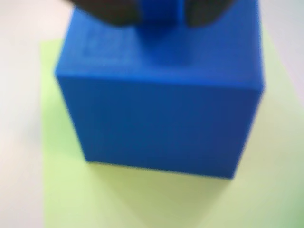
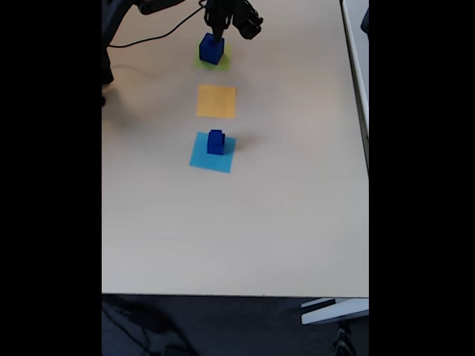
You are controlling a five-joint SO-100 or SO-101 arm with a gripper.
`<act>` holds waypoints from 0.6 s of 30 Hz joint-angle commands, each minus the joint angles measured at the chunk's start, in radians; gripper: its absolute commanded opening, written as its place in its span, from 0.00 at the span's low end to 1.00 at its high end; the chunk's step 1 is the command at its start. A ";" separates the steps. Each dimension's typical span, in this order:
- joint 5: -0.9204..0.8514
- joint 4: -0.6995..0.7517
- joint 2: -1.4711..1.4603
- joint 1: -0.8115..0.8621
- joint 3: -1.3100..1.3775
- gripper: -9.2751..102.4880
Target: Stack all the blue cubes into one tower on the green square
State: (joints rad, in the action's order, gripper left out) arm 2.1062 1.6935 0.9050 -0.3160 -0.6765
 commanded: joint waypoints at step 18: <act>-0.146 -0.207 0.284 0.127 -0.341 0.08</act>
State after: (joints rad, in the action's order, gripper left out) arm 1.9788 1.5570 1.0677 -0.2071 -0.9419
